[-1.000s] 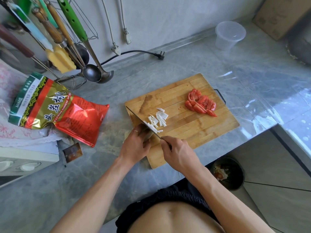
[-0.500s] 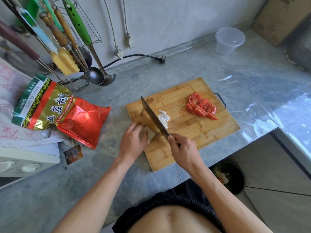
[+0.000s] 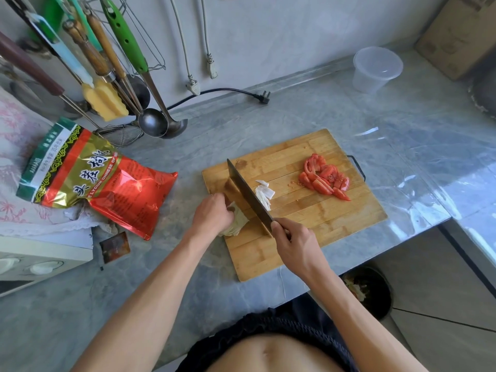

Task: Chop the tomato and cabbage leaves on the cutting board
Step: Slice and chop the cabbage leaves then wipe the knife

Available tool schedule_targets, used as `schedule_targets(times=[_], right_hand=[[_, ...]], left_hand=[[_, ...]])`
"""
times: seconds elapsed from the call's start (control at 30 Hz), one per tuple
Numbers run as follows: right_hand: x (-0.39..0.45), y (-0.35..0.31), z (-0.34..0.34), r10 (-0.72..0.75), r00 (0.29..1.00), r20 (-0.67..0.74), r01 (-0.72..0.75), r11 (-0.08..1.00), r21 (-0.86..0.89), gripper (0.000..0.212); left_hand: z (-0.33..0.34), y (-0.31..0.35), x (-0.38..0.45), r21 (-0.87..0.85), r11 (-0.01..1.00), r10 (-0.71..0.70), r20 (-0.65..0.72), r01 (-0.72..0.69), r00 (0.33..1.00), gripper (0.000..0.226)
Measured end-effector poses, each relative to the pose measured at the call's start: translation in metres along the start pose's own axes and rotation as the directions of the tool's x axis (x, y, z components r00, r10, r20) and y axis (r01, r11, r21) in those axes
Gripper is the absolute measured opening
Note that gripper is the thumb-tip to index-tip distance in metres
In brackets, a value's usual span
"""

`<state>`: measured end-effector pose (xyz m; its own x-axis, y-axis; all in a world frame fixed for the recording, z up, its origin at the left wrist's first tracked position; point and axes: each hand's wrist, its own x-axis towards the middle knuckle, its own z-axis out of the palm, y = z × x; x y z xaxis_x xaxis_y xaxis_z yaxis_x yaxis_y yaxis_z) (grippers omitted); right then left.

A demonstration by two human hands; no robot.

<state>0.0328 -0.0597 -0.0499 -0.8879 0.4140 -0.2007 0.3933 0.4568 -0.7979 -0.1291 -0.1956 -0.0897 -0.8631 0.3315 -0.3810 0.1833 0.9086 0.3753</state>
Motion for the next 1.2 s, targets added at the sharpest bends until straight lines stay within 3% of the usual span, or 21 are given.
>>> schedule_targets(times=[0.23,0.33,0.43,0.6,0.87,1.2], right_hand=[[0.012,0.0,-0.013,-0.023,0.999,0.036,0.023,1.0,0.006,0.032],[0.012,-0.001,-0.017,-0.037,0.998,0.055,0.036,0.999,0.018,0.035],[0.007,-0.003,-0.017,-0.062,0.996,0.059,0.06,0.998,0.026,0.036],[0.0,-0.002,-0.012,-0.083,0.993,0.082,0.085,0.996,-0.019,0.034],[-0.002,-0.007,-0.012,-0.074,0.99,0.118,0.085,0.992,-0.093,0.035],[0.009,-0.006,-0.012,-0.063,0.991,0.118,0.082,0.984,-0.157,0.031]], left_hand=[[0.0,0.015,0.011,-0.112,0.993,0.022,-0.05,-0.028,0.998,0.026],[0.004,0.004,0.006,-0.102,0.983,0.128,-0.217,-0.152,0.968,0.028],[0.014,-0.009,-0.012,-0.036,0.934,0.321,-0.354,-0.356,0.879,0.02],[0.039,-0.017,-0.027,0.183,0.855,0.518,-0.245,-0.485,0.82,0.027],[0.041,-0.013,-0.03,0.245,0.834,0.549,-0.283,-0.495,0.786,0.027],[0.042,-0.011,-0.026,0.235,0.84,0.54,-0.277,-0.489,0.795,0.029]])
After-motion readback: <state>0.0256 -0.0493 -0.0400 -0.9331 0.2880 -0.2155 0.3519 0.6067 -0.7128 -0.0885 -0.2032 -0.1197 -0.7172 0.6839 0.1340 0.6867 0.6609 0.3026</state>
